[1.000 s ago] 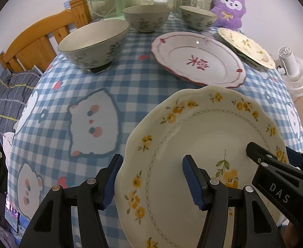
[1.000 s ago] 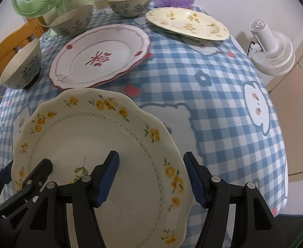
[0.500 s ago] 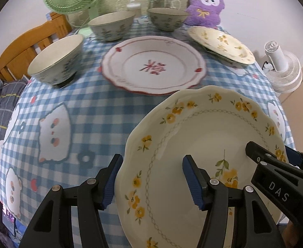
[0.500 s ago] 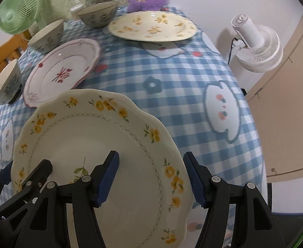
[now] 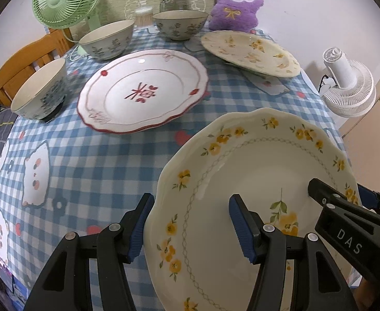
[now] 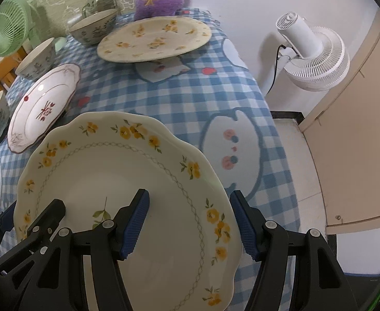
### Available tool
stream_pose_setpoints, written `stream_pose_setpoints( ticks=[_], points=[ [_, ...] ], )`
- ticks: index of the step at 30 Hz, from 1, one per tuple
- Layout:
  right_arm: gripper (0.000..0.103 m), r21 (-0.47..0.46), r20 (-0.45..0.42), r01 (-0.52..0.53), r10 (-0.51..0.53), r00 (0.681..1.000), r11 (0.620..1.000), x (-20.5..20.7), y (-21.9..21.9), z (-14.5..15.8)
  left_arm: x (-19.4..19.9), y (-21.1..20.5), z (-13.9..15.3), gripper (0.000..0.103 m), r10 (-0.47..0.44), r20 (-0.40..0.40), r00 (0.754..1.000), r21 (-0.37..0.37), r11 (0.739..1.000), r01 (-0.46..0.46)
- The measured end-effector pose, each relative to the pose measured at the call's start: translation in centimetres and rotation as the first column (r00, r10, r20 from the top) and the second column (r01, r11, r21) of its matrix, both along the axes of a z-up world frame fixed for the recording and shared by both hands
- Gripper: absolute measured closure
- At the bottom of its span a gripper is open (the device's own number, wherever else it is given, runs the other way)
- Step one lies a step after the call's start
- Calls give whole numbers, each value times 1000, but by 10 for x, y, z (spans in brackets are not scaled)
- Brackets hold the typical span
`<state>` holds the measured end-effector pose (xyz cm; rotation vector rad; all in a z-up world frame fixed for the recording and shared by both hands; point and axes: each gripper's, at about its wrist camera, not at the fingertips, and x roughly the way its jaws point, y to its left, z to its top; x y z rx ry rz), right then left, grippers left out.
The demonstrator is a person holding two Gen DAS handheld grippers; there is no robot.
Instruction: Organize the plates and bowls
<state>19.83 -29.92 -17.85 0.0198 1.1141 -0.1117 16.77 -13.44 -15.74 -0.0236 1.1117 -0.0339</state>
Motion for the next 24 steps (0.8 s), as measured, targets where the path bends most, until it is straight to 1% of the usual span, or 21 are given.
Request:
stream_pose_setpoints(
  ticks=[7,16,18,22,24],
  points=[
    [35,8,-5,2,-2,1000,1000,7,-17,-4,8,-18,-4,43,8,-5,1000,7,1000,-8],
    [35,16,-22,8,-8,1000,1000,12,-27,-11,14,-27,-10,43,17,-26,1000,15,1000,-17],
    [35,12,-25,-5,5,1000,1000,12,-25,-12,16,-28,-13,40,24,-36,999,21,1000,-23],
    [34,12,-23,-1,1,1000,1000,12,-24,-13,15,-31,-13,34,25,-28,999,15,1000,-25],
    [34,8,-25,-2,2,1000,1000,12,-24,-13,16,-30,-14,33,26,-34,999,11,1000,-25]
  ],
)
